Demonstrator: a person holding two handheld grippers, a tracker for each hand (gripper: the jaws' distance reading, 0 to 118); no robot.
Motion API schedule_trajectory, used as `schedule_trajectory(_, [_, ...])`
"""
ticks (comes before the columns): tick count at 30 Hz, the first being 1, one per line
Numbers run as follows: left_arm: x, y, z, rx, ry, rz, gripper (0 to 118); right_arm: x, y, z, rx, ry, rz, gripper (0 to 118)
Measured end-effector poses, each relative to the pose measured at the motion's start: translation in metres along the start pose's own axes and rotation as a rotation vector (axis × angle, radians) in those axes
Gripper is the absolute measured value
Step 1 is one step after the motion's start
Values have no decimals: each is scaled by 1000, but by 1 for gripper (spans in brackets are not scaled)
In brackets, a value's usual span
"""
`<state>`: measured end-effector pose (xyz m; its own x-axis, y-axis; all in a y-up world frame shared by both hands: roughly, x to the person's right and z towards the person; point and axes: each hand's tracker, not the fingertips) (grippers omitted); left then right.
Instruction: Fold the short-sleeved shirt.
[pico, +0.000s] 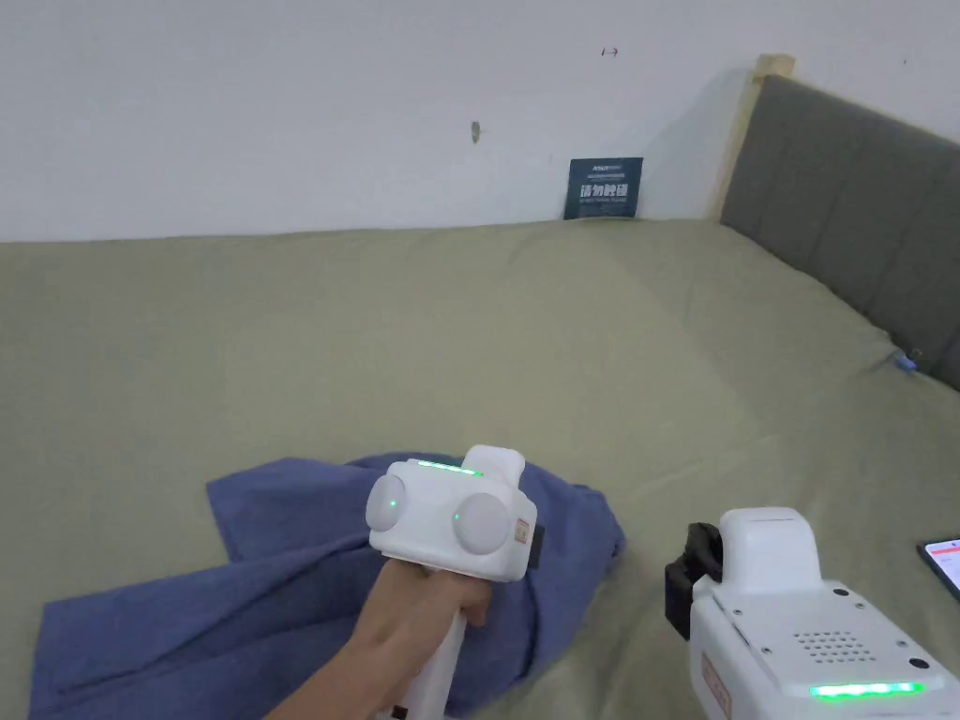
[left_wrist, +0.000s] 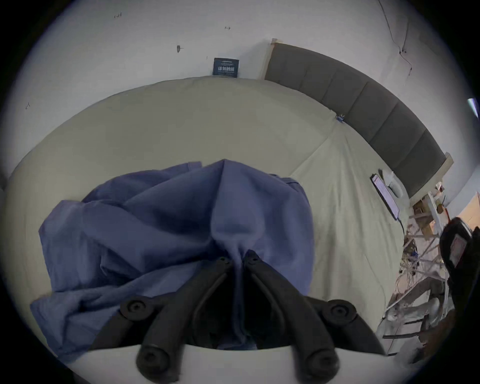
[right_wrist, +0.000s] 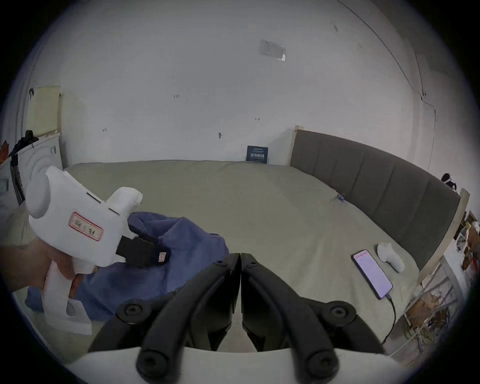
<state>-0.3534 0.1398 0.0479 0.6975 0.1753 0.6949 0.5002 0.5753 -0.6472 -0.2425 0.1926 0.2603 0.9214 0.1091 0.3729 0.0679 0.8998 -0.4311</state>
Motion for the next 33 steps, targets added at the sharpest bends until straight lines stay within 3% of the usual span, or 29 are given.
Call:
schedule_trajectory(1, [-1,-2,2,3,-3,-6,36,-1,0,-3,-3,0,1,7])
schedule_trajectory(2, [-2,-5,7,13,-1,-11,93,-2,-1,-5,-5,4,-1,7])
schedule_trajectory(3, [-5,-8,13,28,3,-11,118,-4,0,-5,-8,10,-8,7])
schedule_trajectory(4, [-7,-8,15,32,13,0,118,-6,1,-5,-10,10,-15,7])
schedule_trajectory(7, [-14,-23,59,168,106,-19,100,-16,4,1,1,28,-21,7])
schedule_trajectory(9, [-27,-38,94,251,179,33,71,-25,9,7,8,45,-16,7])
schedule_trajectory(11, [-39,-58,139,338,226,71,52,-36,12,17,25,67,-20,7])
schedule_trajectory(12, [-44,-74,171,386,277,100,52,-43,13,24,41,90,-22,7])
schedule_trajectory(13, [-49,-87,192,402,300,115,15,-49,15,30,53,110,-20,7])
schedule_trajectory(14, [-56,-103,215,436,339,138,0,-56,15,37,61,124,-17,7])
schedule_trajectory(21, [-100,-200,322,532,599,223,0,-97,12,78,105,214,16,7])
schedule_trajectory(26, [-138,-231,341,531,628,322,0,-107,13,87,112,229,24,7])
schedule_trajectory(28, [-125,-235,350,554,645,319,0,-110,14,86,114,230,35,7])
schedule_trajectory(33, [-141,-220,329,503,591,346,0,-115,16,73,97,234,44,7])
